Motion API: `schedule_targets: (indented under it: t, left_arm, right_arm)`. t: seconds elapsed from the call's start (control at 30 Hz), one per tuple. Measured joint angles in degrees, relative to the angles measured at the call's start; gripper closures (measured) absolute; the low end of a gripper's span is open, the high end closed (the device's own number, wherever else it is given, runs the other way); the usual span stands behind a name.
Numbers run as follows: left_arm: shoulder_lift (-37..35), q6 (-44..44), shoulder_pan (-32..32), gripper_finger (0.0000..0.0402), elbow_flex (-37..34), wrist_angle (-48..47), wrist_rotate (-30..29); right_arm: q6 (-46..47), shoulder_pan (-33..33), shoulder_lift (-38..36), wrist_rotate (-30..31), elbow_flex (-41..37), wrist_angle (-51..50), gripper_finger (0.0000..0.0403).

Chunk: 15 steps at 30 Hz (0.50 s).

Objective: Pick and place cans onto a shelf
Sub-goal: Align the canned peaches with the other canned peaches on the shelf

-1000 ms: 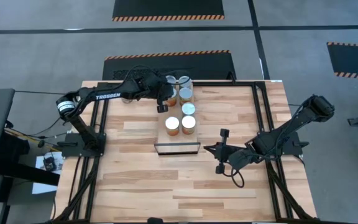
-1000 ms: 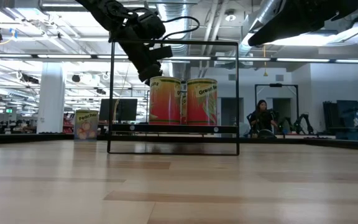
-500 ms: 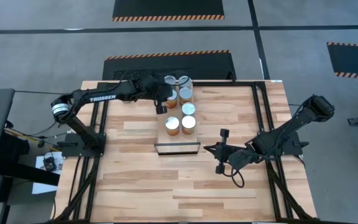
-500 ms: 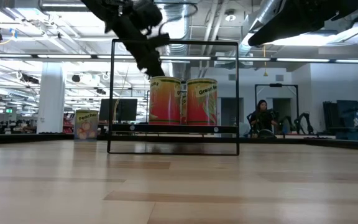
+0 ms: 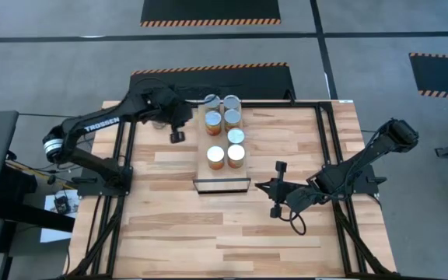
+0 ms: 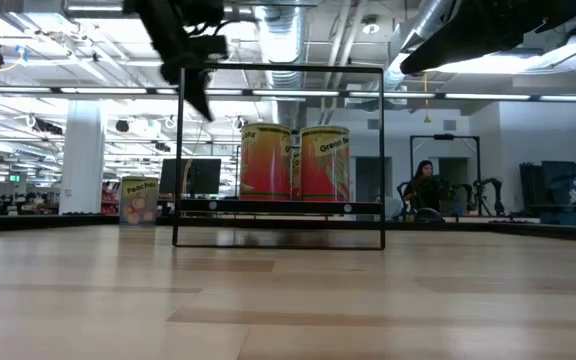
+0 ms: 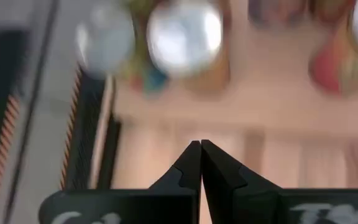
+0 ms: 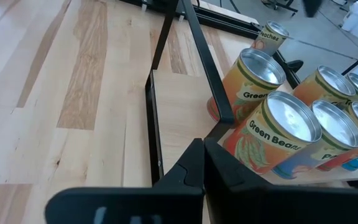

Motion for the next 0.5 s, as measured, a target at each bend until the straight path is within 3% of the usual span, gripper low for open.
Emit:
schedule_targets:
  t: [0.2,0.4,0.5]
  left_arm:
    - [-3.34,-1.20,4.54,0.0401,-4.18,-7.06,-0.70]
    - [-8.28,-2.72,9.02,0.0397,-13.42,-0.57,-10.56]
    - [-8.52,-2.62,11.95,0.0383,-15.73,0.26,-11.81]
  right_arm:
    - [0.14,0.00,0.00,-0.04,0.00,0.00,0.0389]
    - [0.13,-0.03,0.00,-0.04,0.00,0.00,0.0387]
    - [0.12,-0.07,0.01,-0.03,0.00,0.13,0.0387]
